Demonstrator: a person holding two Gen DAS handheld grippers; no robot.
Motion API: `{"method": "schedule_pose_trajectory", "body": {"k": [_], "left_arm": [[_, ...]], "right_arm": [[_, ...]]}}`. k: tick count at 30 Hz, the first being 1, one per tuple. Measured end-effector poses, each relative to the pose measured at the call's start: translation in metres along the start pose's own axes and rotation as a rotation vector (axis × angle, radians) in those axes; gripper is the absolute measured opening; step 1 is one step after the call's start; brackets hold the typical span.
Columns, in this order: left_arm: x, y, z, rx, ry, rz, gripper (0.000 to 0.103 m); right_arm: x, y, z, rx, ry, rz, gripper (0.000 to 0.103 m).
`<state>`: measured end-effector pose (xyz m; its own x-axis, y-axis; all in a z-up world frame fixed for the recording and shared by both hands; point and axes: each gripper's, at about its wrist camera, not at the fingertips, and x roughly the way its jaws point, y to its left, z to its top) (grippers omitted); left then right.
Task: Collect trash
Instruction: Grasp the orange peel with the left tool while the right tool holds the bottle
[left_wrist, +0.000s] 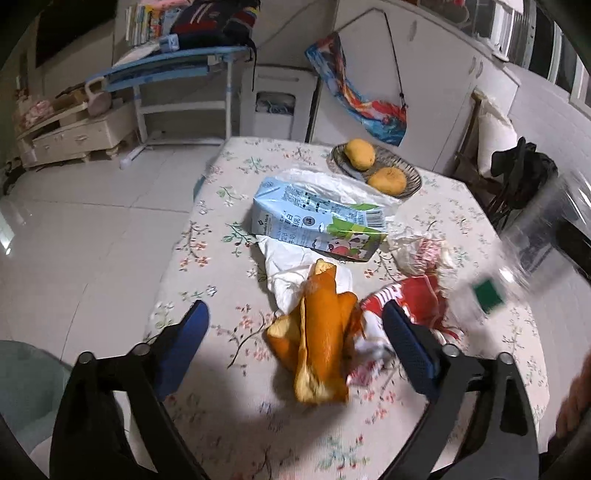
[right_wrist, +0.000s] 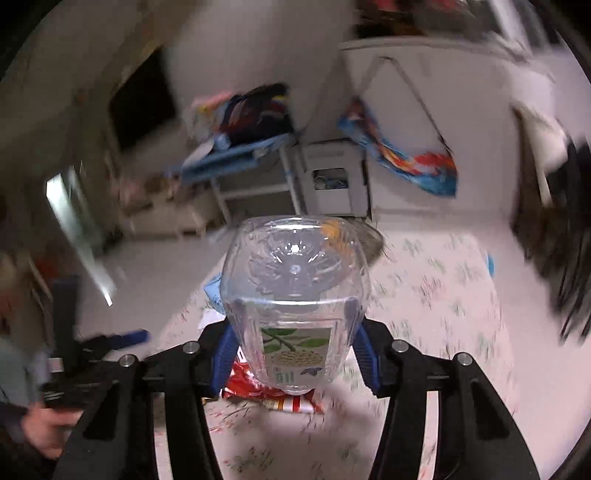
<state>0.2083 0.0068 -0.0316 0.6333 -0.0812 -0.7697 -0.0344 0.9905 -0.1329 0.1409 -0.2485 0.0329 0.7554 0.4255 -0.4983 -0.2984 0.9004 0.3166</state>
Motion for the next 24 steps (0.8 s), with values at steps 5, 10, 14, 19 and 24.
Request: {"method": "schedule_pose_trajectory", "body": {"k": [5, 10, 14, 19, 24], "left_arm": [[0.027, -0.003, 0.002, 0.006, 0.080, 0.004, 0.067], [0.035, -0.013, 0.001, 0.043, 0.103, -0.036, 0.023], [0.025, -0.011, 0.003, 0.035, 0.069, -0.049, 0.020], [0.004, -0.001, 0.005, -0.021, 0.011, -0.097, 0.019], [-0.017, 0.014, 0.004, -0.088, -0.041, -0.148, 0.018]], "right_arm": [[-0.002, -0.014, 0.002, 0.070, -0.006, 0.033, 0.054], [0.004, -0.020, -0.001, 0.096, 0.011, 0.061, 0.054], [-0.003, -0.012, -0.002, 0.067, 0.003, 0.068, 0.054], [-0.007, -0.013, -0.001, 0.071, -0.010, 0.084, 0.054], [-0.016, -0.012, -0.005, 0.085, -0.025, 0.105, 0.054]]}}
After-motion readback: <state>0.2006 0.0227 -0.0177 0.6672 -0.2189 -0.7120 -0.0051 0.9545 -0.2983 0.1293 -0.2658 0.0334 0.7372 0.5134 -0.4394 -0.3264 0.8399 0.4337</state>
